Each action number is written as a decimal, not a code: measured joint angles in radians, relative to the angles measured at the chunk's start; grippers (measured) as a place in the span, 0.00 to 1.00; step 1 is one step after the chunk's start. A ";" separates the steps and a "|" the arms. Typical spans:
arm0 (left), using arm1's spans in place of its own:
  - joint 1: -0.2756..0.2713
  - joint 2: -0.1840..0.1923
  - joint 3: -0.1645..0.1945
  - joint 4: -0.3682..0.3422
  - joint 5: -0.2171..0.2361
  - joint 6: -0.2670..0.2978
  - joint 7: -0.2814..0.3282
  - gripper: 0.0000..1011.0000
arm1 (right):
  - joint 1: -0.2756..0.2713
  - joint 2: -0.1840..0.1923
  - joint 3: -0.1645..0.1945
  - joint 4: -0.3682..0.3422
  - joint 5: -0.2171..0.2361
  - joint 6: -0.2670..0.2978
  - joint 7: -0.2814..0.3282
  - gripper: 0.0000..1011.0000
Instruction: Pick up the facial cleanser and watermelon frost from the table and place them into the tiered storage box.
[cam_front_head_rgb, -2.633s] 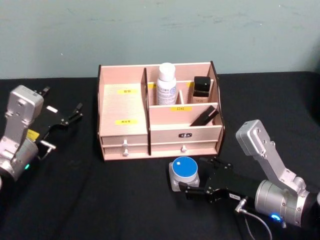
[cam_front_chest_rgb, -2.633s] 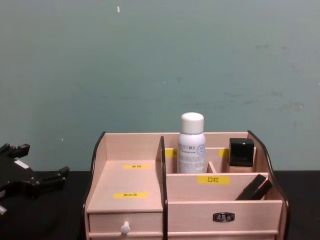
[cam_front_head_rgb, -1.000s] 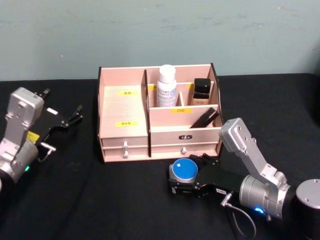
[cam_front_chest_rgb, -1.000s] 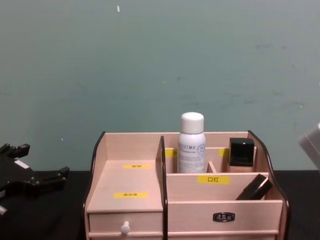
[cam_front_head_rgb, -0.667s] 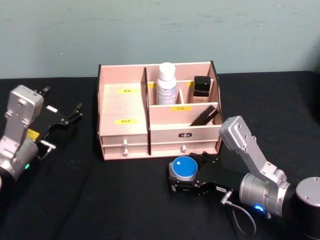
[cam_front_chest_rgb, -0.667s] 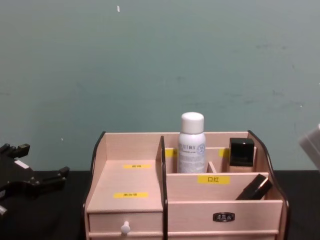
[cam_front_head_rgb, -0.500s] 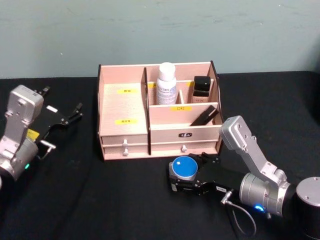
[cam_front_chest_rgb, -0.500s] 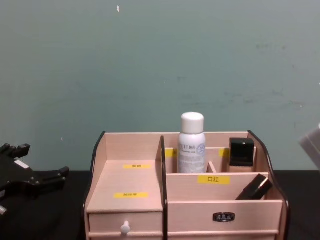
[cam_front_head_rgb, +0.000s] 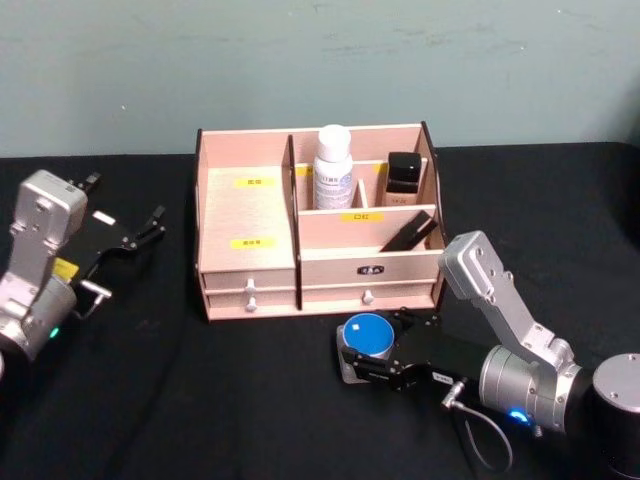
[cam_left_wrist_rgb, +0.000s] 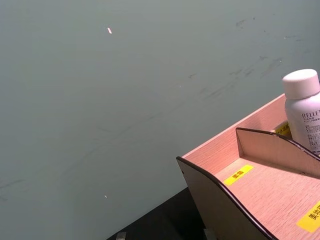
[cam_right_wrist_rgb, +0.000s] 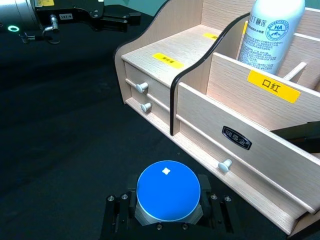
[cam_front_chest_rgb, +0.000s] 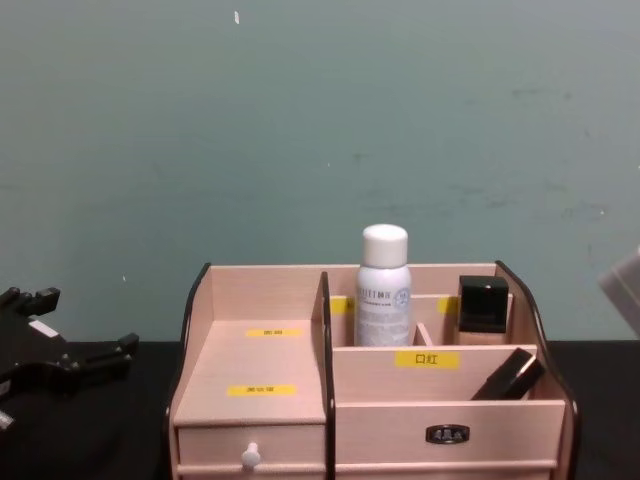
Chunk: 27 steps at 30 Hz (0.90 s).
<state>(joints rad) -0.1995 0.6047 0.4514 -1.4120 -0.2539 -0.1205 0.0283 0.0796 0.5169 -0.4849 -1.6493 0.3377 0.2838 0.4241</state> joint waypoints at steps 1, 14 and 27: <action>0.000 0.000 0.000 0.000 0.000 0.000 0.000 0.99 | 0.000 0.000 0.000 0.000 0.000 0.000 0.000 0.72; 0.000 0.000 0.000 0.000 0.000 0.000 0.000 0.99 | 0.000 0.001 0.001 -0.001 0.004 -0.018 0.014 0.72; 0.000 0.000 0.000 0.000 0.000 0.000 0.000 0.99 | 0.036 0.008 0.007 -0.072 0.023 -0.006 0.036 0.72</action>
<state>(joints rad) -0.1995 0.6047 0.4514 -1.4120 -0.2539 -0.1205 0.0283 0.1155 0.5253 -0.4779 -1.7216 0.3610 0.2780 0.4605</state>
